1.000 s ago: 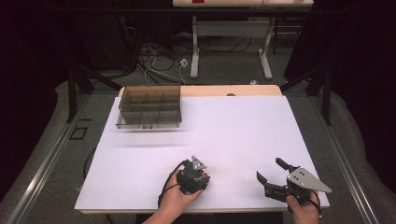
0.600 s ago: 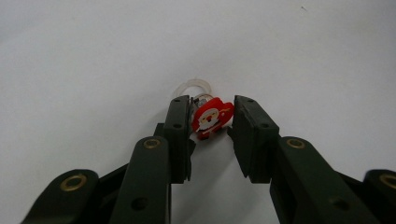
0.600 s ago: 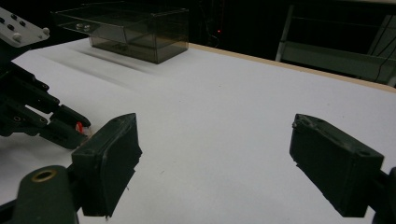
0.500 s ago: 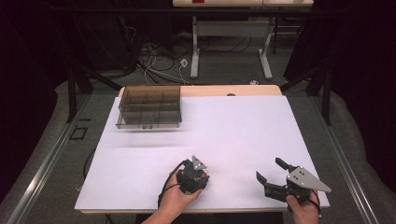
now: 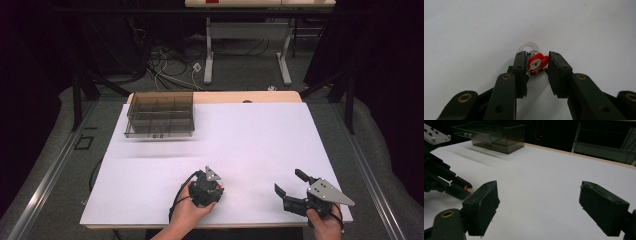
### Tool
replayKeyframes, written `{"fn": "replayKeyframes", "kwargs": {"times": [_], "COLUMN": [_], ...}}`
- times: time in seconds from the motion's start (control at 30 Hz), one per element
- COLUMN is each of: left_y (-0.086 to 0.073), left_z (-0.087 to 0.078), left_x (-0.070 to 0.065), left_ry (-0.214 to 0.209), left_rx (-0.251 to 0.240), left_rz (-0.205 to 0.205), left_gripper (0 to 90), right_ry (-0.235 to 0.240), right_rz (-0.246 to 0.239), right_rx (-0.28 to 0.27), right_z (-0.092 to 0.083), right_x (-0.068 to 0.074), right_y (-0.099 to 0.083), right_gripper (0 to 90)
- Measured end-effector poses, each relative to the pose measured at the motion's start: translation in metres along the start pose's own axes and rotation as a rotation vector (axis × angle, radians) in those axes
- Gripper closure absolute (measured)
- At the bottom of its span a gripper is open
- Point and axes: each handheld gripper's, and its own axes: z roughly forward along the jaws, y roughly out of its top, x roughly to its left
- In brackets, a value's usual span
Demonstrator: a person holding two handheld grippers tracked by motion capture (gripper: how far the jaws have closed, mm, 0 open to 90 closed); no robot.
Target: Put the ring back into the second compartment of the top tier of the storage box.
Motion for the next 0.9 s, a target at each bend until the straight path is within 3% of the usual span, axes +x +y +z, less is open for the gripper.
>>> {"fn": "replayKeyframes", "kwargs": {"times": [0.57,0.9], "left_y": [0.0002,0.0002], "left_z": [-0.0021,-0.0093], "left_x": [0.003,0.0063], "left_ry": [-0.012,-0.01], "left_rx": [-0.005,-0.037], "left_rz": [-0.015,-0.027], "left_gripper": [69.2,69.2], "right_ry": [-0.001,0.001], "right_rz": [0.002,0.005], "right_rx": [0.004,0.002], "right_z": [-0.0001,0.0], "right_x": [-0.0006,-0.0008], "right_y": [-0.0002,0.0], "right_gripper": [14.9,14.9]}}
